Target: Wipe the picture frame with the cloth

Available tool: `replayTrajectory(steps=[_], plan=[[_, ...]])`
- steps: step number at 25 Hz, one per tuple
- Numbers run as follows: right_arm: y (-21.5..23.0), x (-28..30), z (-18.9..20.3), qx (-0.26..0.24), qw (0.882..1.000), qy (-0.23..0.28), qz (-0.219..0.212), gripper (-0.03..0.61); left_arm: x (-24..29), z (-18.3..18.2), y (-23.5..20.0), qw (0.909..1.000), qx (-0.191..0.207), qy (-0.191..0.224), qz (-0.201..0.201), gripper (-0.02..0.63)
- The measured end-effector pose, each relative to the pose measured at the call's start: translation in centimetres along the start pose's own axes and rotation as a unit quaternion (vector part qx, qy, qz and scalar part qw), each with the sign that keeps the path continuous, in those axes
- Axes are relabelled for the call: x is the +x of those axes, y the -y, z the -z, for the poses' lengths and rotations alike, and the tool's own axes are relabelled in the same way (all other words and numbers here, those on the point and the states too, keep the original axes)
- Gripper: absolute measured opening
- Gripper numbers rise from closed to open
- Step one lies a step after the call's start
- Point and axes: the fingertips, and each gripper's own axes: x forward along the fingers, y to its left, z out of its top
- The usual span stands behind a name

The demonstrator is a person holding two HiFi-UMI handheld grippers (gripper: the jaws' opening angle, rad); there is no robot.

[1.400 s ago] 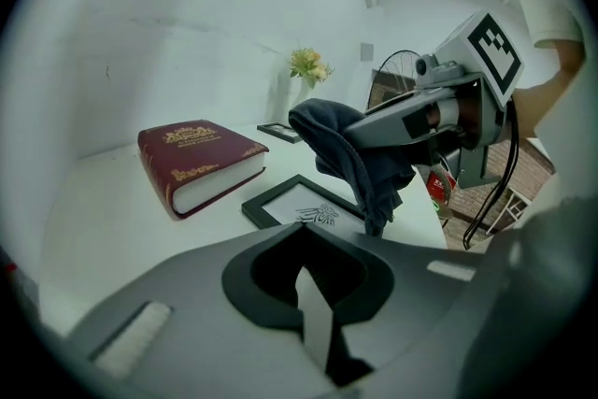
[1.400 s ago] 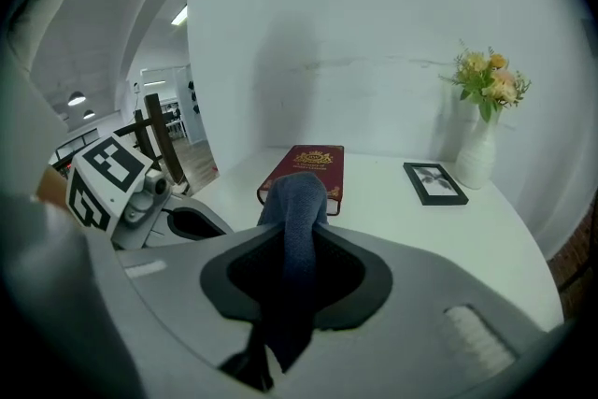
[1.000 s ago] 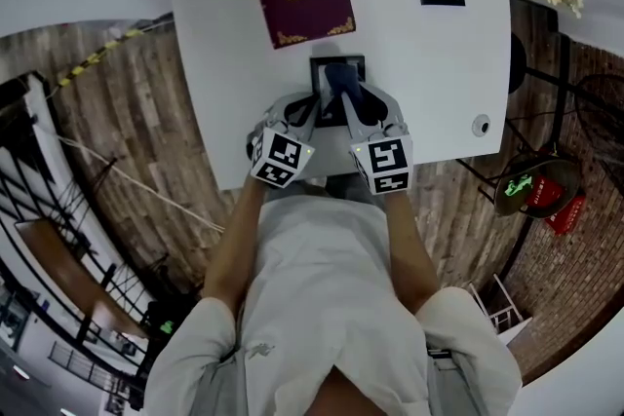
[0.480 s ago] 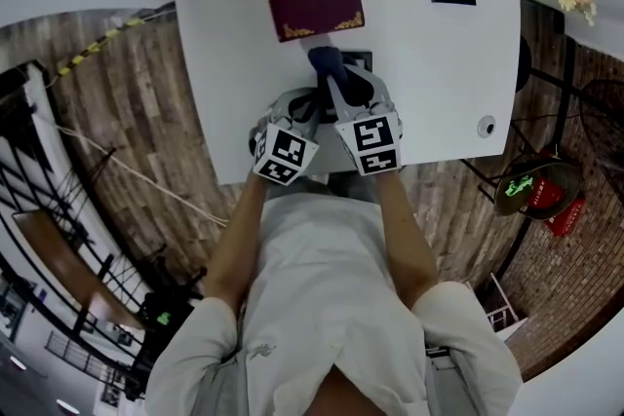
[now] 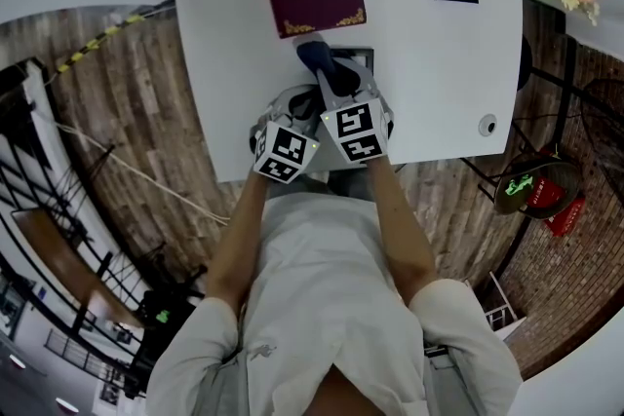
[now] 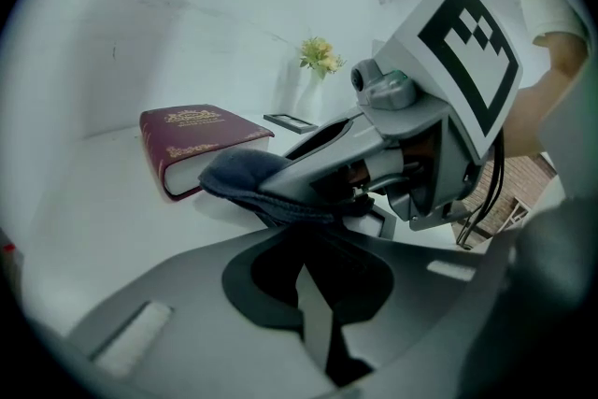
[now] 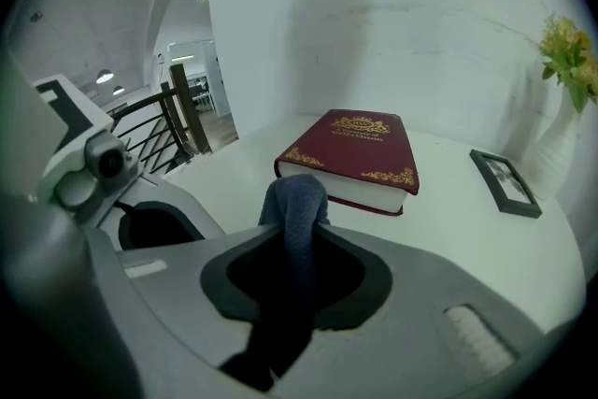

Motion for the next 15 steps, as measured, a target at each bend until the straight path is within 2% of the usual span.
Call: replayTrajectory(steps=[4, 15], plan=[[0.1, 0.0, 0.1, -0.029, 0.999, -0.006, 0.016, 0.071, 0.0, 0.1, 0.0, 1.0, -0.002, 0.0, -0.002, 0.02], [2.9, -1.5, 1.9, -0.03, 0.997, -0.019, 0.066, 0.071, 0.1, 0.2, 0.0, 1.0, -0.005, 0.002, -0.005, 0.02]])
